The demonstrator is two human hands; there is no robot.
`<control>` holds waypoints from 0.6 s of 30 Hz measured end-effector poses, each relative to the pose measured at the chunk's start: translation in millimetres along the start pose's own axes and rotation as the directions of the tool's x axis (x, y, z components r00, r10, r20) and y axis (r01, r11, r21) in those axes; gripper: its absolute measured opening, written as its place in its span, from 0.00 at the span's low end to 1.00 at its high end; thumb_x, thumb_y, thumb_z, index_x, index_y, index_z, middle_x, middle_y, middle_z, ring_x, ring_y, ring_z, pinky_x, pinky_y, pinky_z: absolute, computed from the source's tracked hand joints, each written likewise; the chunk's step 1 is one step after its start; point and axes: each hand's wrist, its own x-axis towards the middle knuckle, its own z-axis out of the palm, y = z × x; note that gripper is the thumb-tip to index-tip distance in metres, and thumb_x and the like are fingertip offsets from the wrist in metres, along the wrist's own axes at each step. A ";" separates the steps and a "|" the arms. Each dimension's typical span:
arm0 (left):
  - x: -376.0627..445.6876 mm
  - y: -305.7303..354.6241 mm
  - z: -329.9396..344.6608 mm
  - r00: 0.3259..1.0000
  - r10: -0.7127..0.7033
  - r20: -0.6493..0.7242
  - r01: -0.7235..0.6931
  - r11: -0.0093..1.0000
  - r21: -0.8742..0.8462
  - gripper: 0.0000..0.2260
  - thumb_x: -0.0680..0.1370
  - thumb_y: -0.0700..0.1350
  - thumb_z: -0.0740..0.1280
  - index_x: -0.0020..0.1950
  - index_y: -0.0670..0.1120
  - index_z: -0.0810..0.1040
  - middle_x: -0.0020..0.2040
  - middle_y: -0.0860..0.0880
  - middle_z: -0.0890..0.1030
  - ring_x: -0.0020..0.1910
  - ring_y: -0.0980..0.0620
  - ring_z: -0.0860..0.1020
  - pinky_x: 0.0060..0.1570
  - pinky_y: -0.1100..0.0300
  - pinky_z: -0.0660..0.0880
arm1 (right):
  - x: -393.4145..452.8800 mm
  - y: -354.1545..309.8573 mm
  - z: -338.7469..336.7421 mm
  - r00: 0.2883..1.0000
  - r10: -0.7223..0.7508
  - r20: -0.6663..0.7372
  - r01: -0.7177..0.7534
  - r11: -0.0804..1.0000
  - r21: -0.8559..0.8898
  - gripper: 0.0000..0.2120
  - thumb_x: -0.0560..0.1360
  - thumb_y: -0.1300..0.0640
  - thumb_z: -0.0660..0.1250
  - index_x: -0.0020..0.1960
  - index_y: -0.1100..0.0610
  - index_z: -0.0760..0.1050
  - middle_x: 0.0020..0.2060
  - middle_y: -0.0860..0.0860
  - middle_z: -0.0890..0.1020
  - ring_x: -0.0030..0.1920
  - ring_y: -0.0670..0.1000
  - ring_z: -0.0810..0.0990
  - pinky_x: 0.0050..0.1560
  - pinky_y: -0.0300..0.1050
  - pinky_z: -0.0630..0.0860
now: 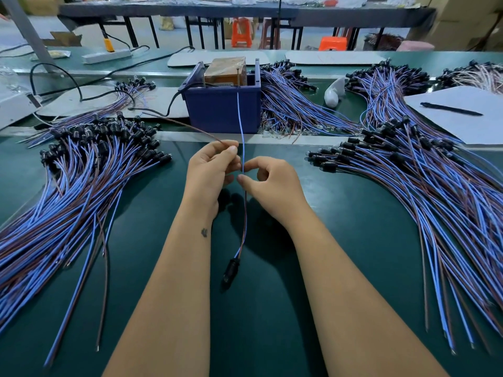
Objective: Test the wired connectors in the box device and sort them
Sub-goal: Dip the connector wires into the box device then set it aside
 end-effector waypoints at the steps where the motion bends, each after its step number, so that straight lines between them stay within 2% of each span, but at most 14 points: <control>1: -0.8 0.0 0.0 1.000 0.003 0.017 -0.003 1.000 0.000 0.07 0.80 0.40 0.65 0.46 0.50 0.81 0.32 0.56 0.79 0.34 0.58 0.78 0.38 0.64 0.74 | 0.3 -0.1 -0.2 1.000 0.008 0.023 -0.008 1.000 -0.006 0.05 0.72 0.51 0.73 0.48 0.48 0.80 0.27 0.45 0.68 0.30 0.44 0.67 0.34 0.42 0.63; 3: -2.3 0.1 0.4 0.998 0.013 0.062 -0.013 1.000 -0.005 0.08 0.80 0.40 0.65 0.47 0.50 0.82 0.33 0.55 0.79 0.35 0.58 0.78 0.37 0.66 0.76 | 1.1 0.1 -0.5 0.998 0.029 0.050 -0.028 0.999 -0.016 0.04 0.72 0.51 0.72 0.45 0.48 0.78 0.27 0.45 0.71 0.29 0.44 0.69 0.33 0.43 0.65; 5: -3.1 0.1 0.1 0.994 0.020 0.105 -0.019 1.000 -0.009 0.08 0.80 0.40 0.65 0.49 0.51 0.83 0.36 0.54 0.80 0.38 0.58 0.79 0.38 0.66 0.77 | 2.0 0.1 -1.2 0.998 0.060 0.036 -0.061 0.997 0.041 0.04 0.74 0.53 0.71 0.42 0.50 0.77 0.26 0.45 0.71 0.28 0.43 0.68 0.31 0.39 0.64; 7: -2.8 -1.3 -0.4 0.992 0.027 0.127 -0.032 0.999 0.034 0.08 0.79 0.42 0.66 0.51 0.53 0.83 0.41 0.55 0.82 0.42 0.58 0.80 0.42 0.64 0.77 | 3.2 0.2 -2.8 0.992 0.123 -0.012 -0.120 0.979 0.162 0.06 0.75 0.56 0.70 0.40 0.51 0.75 0.26 0.45 0.73 0.27 0.42 0.68 0.32 0.36 0.65; 10: -1.0 -3.9 -1.7 0.996 0.036 0.087 -0.044 0.995 0.088 0.07 0.78 0.45 0.68 0.49 0.56 0.83 0.44 0.58 0.81 0.44 0.59 0.79 0.47 0.60 0.75 | 3.9 -0.9 -6.6 0.960 0.254 -0.118 -0.185 0.891 0.415 0.07 0.78 0.58 0.66 0.41 0.52 0.73 0.25 0.47 0.76 0.24 0.43 0.70 0.32 0.41 0.68; 14: 4.8 -0.1 -8.5 0.995 0.001 -0.096 -0.005 0.999 -0.049 0.10 0.80 0.42 0.63 0.46 0.53 0.82 0.39 0.57 0.81 0.37 0.59 0.78 0.38 0.64 0.72 | 5.1 -4.0 -14.8 0.884 0.356 -0.303 -0.067 0.738 0.672 0.07 0.80 0.62 0.60 0.44 0.55 0.70 0.26 0.49 0.79 0.20 0.47 0.70 0.26 0.43 0.73; 16: 7.5 1.6 -13.4 0.988 -0.038 -0.153 0.019 0.992 -0.122 0.12 0.80 0.42 0.60 0.45 0.52 0.82 0.37 0.57 0.81 0.35 0.60 0.77 0.37 0.64 0.71 | 5.0 -7.0 -16.6 0.818 0.404 -0.409 0.026 0.684 0.729 0.08 0.81 0.62 0.58 0.44 0.54 0.68 0.30 0.51 0.80 0.22 0.48 0.73 0.33 0.49 0.77; 18: 8.7 2.1 -15.7 0.982 -0.075 -0.175 0.047 0.987 -0.155 0.12 0.80 0.42 0.59 0.46 0.52 0.81 0.37 0.57 0.81 0.34 0.60 0.77 0.37 0.64 0.71 | 5.0 -10.5 -17.6 0.721 0.450 -0.527 0.130 0.660 0.740 0.09 0.82 0.64 0.56 0.45 0.54 0.66 0.35 0.54 0.79 0.27 0.49 0.77 0.42 0.52 0.79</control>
